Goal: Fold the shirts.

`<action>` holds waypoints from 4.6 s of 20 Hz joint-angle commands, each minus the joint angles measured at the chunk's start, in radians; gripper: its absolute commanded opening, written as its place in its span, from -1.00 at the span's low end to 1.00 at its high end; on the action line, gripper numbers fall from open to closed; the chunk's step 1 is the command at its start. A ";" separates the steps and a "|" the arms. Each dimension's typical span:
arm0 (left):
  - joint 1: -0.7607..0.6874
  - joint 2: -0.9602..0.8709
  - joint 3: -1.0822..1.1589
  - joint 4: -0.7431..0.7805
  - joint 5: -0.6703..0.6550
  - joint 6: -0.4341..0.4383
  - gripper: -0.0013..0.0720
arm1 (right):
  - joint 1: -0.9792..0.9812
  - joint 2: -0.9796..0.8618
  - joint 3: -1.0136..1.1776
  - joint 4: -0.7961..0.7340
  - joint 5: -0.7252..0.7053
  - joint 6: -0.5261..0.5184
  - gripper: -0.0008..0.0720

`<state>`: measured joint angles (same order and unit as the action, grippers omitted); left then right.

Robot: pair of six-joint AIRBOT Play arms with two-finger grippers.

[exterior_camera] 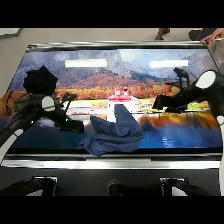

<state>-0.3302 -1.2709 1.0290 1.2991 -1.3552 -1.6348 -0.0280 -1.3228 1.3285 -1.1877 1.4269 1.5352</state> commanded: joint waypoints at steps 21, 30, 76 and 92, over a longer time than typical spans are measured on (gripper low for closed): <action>-0.027 0.014 -0.255 -0.323 0.224 0.117 -0.88 | 0.251 -0.406 -0.042 0.319 -0.288 -0.028 0.74; -0.024 0.174 -0.119 -0.121 0.218 0.058 -0.89 | 0.243 -0.240 0.059 0.166 -0.280 -0.045 -0.86; 0.041 -0.257 0.217 0.256 0.227 -0.133 -0.88 | -0.034 -0.232 0.176 0.160 0.125 0.011 0.88; 0.040 -0.258 0.217 0.253 0.168 -0.063 -0.88 | 0.380 -0.058 -0.616 0.523 -0.596 0.164 0.79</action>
<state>-0.2909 -1.5284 1.2469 1.5520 -1.1843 -1.7008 0.2771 -1.3602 0.7303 -0.7242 1.0172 1.6581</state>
